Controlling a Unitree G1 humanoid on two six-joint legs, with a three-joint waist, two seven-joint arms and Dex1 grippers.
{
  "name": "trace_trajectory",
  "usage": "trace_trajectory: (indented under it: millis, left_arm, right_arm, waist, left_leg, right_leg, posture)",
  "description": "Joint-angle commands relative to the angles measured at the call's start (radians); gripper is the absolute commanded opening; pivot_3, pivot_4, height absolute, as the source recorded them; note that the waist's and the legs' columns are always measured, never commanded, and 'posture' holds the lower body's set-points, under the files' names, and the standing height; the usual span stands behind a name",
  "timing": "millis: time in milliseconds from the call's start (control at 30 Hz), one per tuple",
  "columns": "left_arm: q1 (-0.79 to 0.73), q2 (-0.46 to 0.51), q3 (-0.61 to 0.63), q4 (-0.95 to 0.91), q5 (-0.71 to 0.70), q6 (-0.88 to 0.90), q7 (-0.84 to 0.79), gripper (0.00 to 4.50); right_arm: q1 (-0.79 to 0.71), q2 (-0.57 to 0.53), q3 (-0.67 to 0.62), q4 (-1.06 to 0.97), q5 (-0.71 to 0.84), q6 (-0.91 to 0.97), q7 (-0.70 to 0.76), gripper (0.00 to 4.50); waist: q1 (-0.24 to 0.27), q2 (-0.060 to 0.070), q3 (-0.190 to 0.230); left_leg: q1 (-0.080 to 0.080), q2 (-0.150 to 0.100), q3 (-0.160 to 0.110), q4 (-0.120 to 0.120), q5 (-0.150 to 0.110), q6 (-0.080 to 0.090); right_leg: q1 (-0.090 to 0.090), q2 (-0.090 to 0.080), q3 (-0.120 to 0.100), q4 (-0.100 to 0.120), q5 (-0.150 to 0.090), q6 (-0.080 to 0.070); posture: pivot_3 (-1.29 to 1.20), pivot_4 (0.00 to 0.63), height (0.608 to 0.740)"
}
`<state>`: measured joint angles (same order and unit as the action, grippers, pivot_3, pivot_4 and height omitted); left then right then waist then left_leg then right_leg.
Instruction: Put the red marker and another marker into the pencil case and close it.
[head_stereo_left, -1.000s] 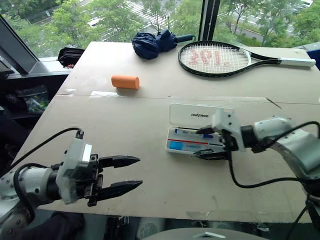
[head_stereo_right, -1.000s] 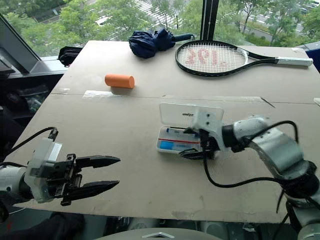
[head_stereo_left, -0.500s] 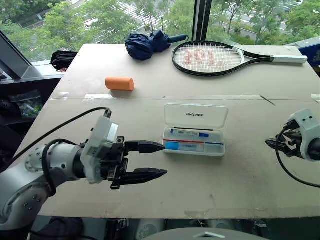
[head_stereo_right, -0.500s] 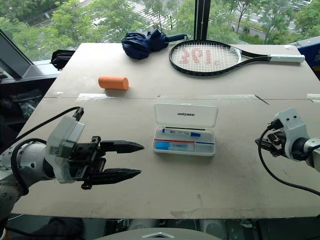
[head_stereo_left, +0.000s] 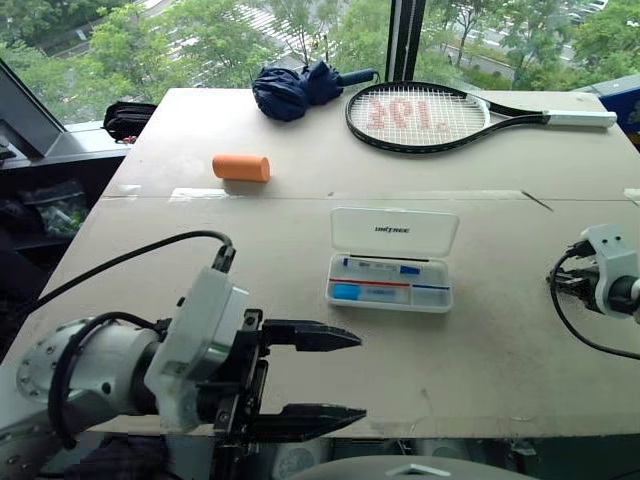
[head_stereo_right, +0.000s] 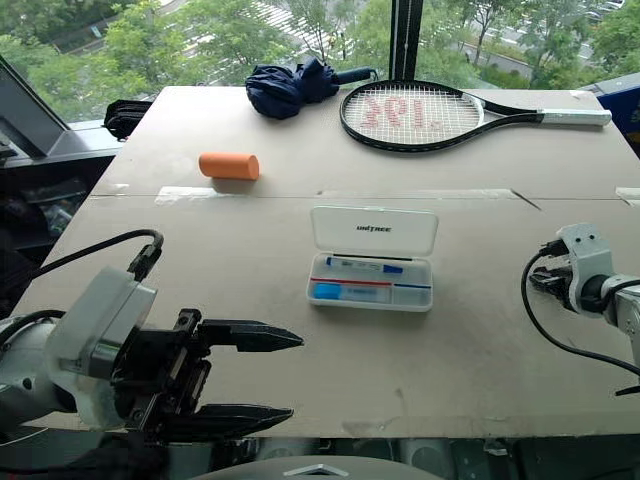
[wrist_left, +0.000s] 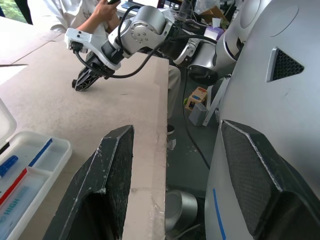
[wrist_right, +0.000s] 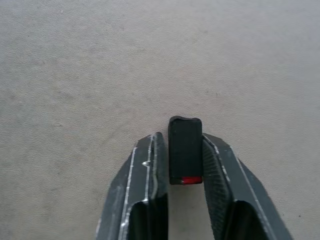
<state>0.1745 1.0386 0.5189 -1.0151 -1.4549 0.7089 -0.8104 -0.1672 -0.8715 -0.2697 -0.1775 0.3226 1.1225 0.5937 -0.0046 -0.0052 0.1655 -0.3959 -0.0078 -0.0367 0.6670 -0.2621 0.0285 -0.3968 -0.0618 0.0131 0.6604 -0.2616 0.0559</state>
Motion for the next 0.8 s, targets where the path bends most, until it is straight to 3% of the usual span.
trace_trajectory:
  millis: [33, 133, 233, 367, 533, 800]
  left_arm:
    - [0.075, -0.027, 0.063, -0.03, 0.06, -0.035, -0.044, 2.78]
    - [0.168, -0.061, 0.097, -0.014, 0.158, -0.051, -0.099, 2.78]
    - [0.019, -0.058, -0.193, 0.324, 0.494, -0.181, -0.246, 2.78]
    - [-0.042, -0.076, -0.303, 0.514, 0.657, -0.314, -0.4, 2.78]
    - [0.004, -0.11, -0.309, 0.582, 0.719, -0.422, -0.517, 2.78]
    - [0.136, -0.144, -0.251, 0.56, 0.738, -0.5, -0.576, 2.78]
  right_arm:
    - [0.049, -0.05, -0.041, -0.132, 0.079, -0.031, 0.109, 0.01]
    - [0.082, -0.073, -0.052, -0.353, 0.236, -0.024, 0.247, 0.01]
    - [0.005, -0.065, 0.067, -0.505, 0.326, 0.008, 0.261, 0.01]
    - [-0.098, -0.056, 0.254, -0.542, 0.304, -0.018, 0.247, 0.01]
    - [-0.161, -0.075, 0.457, -0.472, 0.174, -0.137, 0.262, 0.01]
    - [-0.236, -0.067, 0.554, -0.363, 0.09, -0.227, 0.313, 0.01]
  waist:
    - [0.002, 0.0, 0.0]
    - [-0.005, 0.002, 0.001]
    - [-0.004, 0.006, 0.0]
    - [-0.005, -0.002, 0.003]
    - [-0.005, -0.004, 0.004]
    - [-0.005, -0.004, 0.004]
  left_leg:
    - [0.0, 0.0, 0.0, 0.0, 0.0, 0.0]
    - [0.0, 0.001, 0.0, 0.0, -0.001, 0.001]
    - [0.002, 0.003, 0.001, 0.0, -0.001, 0.001]
    - [0.002, 0.006, 0.002, 0.0, -0.001, 0.001]
    - [-0.006, 0.009, 0.004, 0.0, -0.002, 0.002]
    - [-0.006, 0.01, 0.004, 0.0, -0.004, 0.003]
  right_leg:
    - [0.0, 0.0, 0.0, 0.0, 0.0, 0.0]
    - [-0.001, 0.001, 0.0, 0.0, 0.0, 0.0]
    - [0.0, 0.005, 0.001, 0.0, 0.0, 0.0]
    - [0.0, 0.011, -0.002, 0.0, -0.001, -0.006]
    - [-0.008, 0.007, 0.002, -0.003, 0.002, -0.002]
    - [-0.009, 0.002, 0.002, -0.002, 0.002, -0.002]
  posture:
    - [0.0, 0.15, 0.73]
    - [0.0, 0.15, 0.73]
    - [0.0, 0.15, 0.73]
    - [0.0, 0.15, 0.73]
    - [0.0, 0.15, 0.73]
    - [0.0, 0.15, 0.73]
